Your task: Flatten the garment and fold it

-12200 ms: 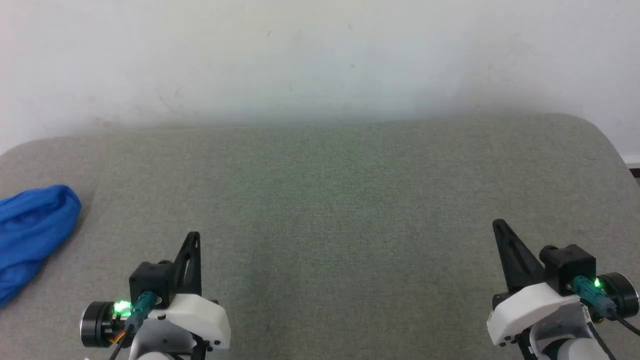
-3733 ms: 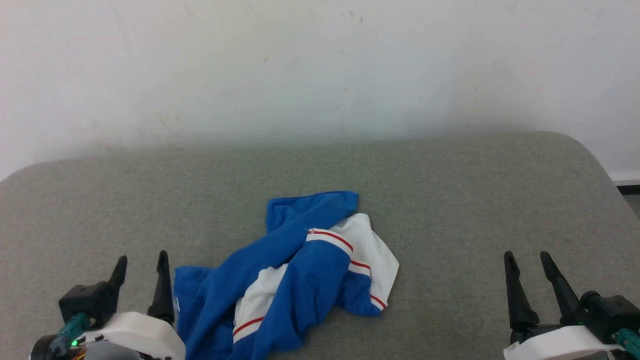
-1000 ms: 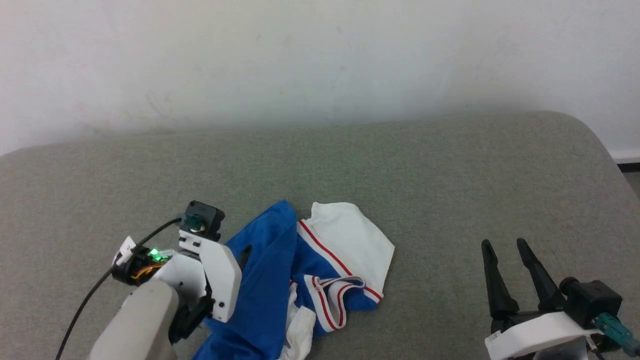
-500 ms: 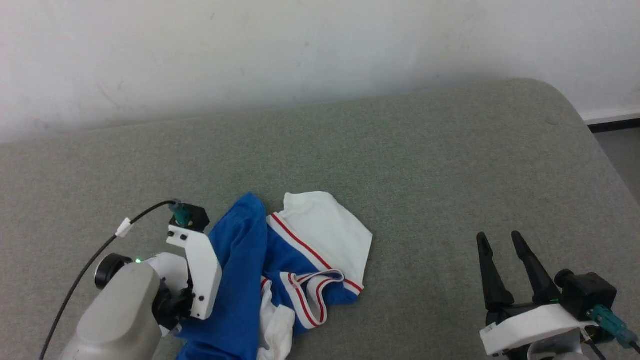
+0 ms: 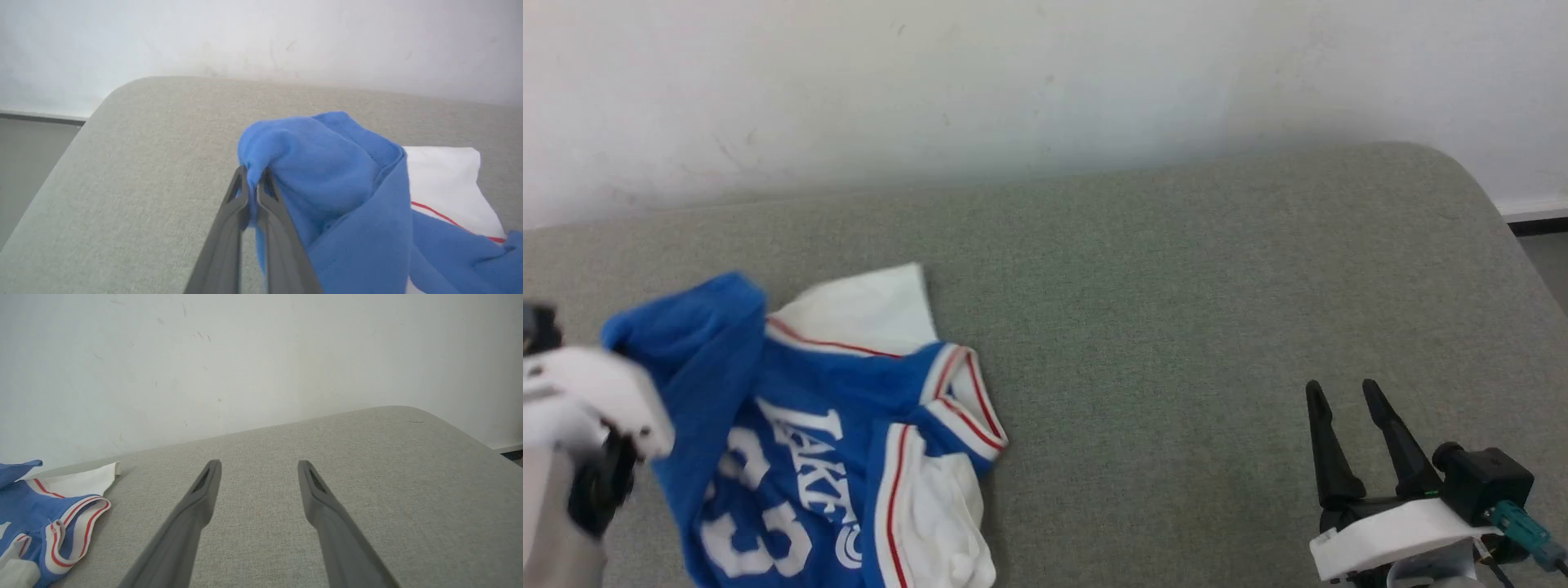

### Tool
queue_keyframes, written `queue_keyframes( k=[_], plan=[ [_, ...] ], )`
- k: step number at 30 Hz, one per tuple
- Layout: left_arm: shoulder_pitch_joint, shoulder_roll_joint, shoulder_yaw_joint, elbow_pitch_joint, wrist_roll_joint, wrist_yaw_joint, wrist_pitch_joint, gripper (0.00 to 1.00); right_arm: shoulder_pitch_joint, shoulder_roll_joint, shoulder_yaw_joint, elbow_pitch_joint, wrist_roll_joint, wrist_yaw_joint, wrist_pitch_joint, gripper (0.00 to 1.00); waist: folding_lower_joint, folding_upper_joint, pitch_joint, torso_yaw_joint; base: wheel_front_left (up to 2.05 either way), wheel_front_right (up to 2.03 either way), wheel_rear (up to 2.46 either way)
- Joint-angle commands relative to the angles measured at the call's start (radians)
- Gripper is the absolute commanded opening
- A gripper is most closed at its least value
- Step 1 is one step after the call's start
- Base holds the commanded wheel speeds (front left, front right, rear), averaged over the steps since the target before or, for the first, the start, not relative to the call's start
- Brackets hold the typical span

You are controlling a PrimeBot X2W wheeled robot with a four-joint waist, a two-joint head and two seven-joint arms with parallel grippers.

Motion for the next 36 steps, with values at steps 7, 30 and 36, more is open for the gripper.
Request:
queue_keyframes(
  k=[7,30,36],
  plan=[
    [0.161,-0.038,0.089,0.073,-0.096,0.040,-0.064,1.00,-0.009,0.002,0.002,-0.006,-0.007,-0.001,-0.004,1.00,0.0000,0.0000,0.019,0.009,0.00,0.00,0.00],
    [0.499,-0.248,0.001,-0.470,0.137,0.049,-0.513,1.00,0.075,0.002,0.048,-0.030,-0.026,-0.001,0.056,1.00,0.0000,0.0000,-0.115,0.073,0.00,0.00,0.00],
    [0.564,-0.280,-0.037,-0.561,0.222,0.046,-0.514,1.00,0.076,0.002,0.102,-0.011,-0.014,-0.001,0.118,1.00,0.0000,0.0000,-0.115,0.099,0.00,0.00,0.00]
  ],
)
